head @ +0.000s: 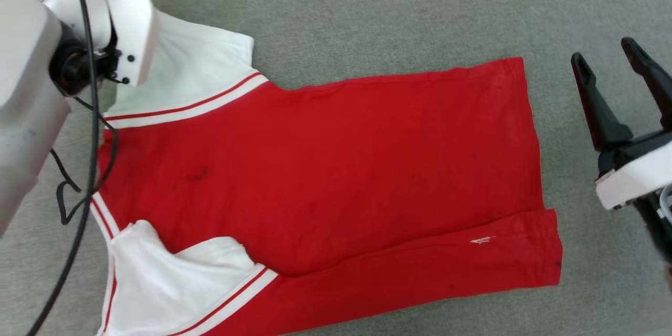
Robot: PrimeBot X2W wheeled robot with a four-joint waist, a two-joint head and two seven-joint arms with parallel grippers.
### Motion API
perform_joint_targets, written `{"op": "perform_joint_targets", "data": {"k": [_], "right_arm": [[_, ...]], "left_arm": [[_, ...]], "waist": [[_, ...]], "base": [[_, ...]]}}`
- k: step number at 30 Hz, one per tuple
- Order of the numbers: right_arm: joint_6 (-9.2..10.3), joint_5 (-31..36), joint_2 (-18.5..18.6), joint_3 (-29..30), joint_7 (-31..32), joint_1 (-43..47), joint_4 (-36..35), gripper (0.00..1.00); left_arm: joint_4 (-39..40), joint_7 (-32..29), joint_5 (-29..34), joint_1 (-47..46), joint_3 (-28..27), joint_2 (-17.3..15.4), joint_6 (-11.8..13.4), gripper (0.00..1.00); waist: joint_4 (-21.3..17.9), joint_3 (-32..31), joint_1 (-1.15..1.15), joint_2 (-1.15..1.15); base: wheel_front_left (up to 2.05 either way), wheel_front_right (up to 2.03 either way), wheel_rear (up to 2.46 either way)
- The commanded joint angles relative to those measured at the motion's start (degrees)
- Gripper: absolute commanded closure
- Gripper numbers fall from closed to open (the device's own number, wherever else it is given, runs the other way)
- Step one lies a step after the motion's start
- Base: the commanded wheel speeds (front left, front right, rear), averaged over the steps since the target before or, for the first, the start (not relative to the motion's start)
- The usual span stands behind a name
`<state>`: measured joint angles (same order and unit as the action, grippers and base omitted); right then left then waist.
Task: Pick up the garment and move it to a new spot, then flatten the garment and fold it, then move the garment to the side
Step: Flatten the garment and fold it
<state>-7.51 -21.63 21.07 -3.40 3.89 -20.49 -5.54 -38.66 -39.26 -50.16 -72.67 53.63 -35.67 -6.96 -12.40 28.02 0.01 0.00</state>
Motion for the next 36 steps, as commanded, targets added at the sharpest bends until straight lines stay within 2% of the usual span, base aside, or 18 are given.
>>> {"op": "perform_joint_targets", "data": {"k": [1, 7, 11, 15, 19, 23, 31, 32, 36], "right_arm": [[0.05, -0.9, 1.8, -1.1, 2.5, -1.7, 0.0, 0.0], [0.06, -7.4, 10.1, -5.4, 18.8, -7.9, 1.7, 0.0], [0.06, -11.3, 14.1, -9.1, 30.3, -12.0, 4.8, 0.0], [0.06, -13.9, 16.2, -13.0, 39.6, -16.3, 7.9, 0.0], [0.06, -14.6, 16.8, -16.6, 45.4, -20.0, 11.1, 0.0], [0.06, -14.6, 16.2, -19.4, 48.3, -23.2, 15.1, 0.0], [0.05, -15.4, 15.6, -24.5, 48.5, -25.3, 23.5, 0.0], [0.04, -16.3, 15.1, -27.1, 47.2, -24.2, 25.7, 0.0], [-0.04, -17.5, 14.9, -30.5, 44.9, -23.4, 27.4, 0.0]], "left_arm": [[0.6, 1.1, 0.2, 0.9, 0.4, 0.3, -0.2, 1.0], [3.7, 4.7, 0.4, 1.3, 1.9, 1.2, -0.4, 1.0], [5.8, 6.3, 0.4, 1.1, 3.2, 1.6, -0.4, 1.0], [7.9, 7.5, 0.5, 0.3, 4.5, 1.6, -0.4, 1.0], [9.9, 8.3, 0.3, -0.6, 5.8, 1.8, -0.4, 1.0], [11.5, 9.0, 0.2, -2.1, 6.8, 1.6, -0.5, 1.0], [12.6, 10.4, -0.4, -4.6, 8.8, 2.1, -0.5, 1.0], [12.4, 11.2, -0.6, -5.1, 9.5, 1.8, -0.5, 1.0], [11.9, 12.0, -1.1, -5.3, 10.4, 1.5, -0.5, 1.0]], "waist": [[1.3, -1.4, -0.01, 0.0], [3.8, -3.4, -0.01, 0.0], [5.5, -3.8, -0.01, 0.0], [7.1, -3.4, -0.01, 0.0], [8.6, -2.3, -0.01, 0.0], [9.9, -1.0, -0.01, 0.0], [11.9, 1.5, -0.01, 0.0], [12.1, 1.9, -0.01, 0.0], [12.2, 2.0, -0.01, 0.0]], "base": [[0.0, 0.0, 0.0], [0.0, 0.0, 0.0], [0.0, 0.0, 0.0], [0.0, 0.0, 0.0], [0.0, 0.0, 0.0], [0.0, 0.0, 0.0], [0.0, 0.0, 0.0], [0.0, 0.0, 0.0], [0.0, 0.0, 0.0]]}}
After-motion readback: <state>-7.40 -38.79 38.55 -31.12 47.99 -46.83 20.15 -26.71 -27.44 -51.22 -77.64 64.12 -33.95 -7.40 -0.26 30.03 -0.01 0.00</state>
